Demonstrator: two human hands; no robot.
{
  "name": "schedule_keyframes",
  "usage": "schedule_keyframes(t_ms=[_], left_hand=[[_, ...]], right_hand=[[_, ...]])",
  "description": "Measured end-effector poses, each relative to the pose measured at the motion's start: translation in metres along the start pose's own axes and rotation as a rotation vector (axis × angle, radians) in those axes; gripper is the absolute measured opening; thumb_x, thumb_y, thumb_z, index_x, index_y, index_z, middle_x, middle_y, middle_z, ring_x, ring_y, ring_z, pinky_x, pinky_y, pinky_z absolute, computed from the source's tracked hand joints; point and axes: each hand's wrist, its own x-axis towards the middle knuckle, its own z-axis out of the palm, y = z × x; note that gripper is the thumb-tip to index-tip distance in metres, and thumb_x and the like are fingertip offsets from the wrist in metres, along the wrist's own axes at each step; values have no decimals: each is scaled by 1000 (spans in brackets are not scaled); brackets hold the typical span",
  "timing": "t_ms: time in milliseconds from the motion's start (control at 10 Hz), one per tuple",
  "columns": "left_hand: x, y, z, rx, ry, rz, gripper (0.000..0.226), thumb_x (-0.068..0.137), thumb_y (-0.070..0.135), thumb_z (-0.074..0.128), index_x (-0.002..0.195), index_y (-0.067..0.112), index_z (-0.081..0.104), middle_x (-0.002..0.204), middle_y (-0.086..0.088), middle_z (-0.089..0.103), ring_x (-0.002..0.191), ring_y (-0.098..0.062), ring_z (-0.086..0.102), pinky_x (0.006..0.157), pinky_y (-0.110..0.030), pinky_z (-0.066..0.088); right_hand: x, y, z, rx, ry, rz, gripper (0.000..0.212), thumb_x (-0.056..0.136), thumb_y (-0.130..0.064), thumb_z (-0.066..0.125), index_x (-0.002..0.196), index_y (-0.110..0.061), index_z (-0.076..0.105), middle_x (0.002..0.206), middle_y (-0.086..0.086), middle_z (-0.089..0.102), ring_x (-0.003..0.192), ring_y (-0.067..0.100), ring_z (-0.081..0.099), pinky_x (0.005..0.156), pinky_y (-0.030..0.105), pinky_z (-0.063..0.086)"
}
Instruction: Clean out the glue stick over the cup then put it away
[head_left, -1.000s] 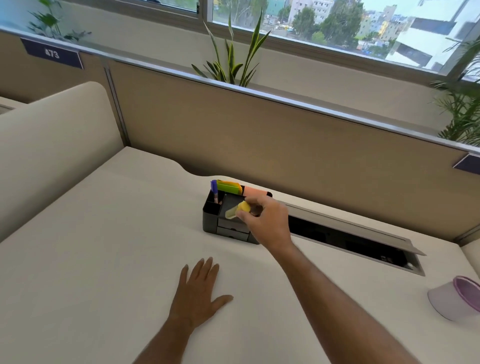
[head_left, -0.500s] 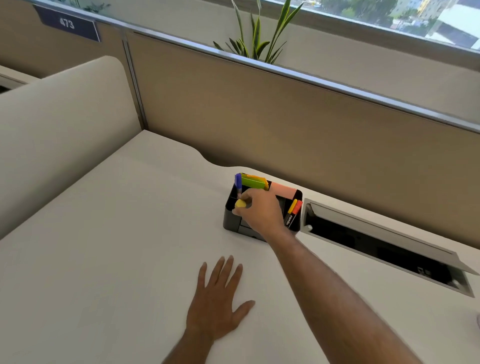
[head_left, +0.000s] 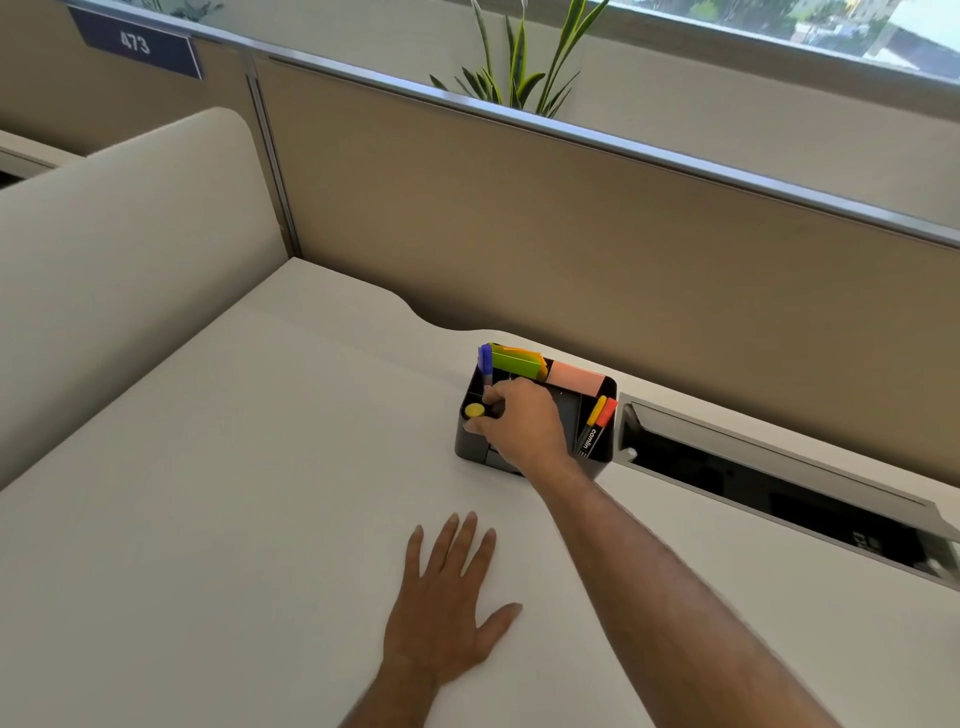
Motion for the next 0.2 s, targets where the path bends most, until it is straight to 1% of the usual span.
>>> schedule_keyframes(t_ms=[100,200], left_hand=[[1,2,-1,-7,18,9,77,91,74,27,151,25,27,161,-4,23,149,-24,17,114,-59,11],[-1,2,0,-21,27,3,78,91,75,25,151,26,27,161,-3,23,149,-24,16,113,-57,9]], right_hand=[[-9,1,-7,16,29,-16,34,76,-33,82,105,-19,70,103,1,69,92,18,62,82,37,57],[-42,12,-22,128,82,-27,33,80,-29,80,110,-19,70,105,-1,68,95,13,61,83,34,57]])
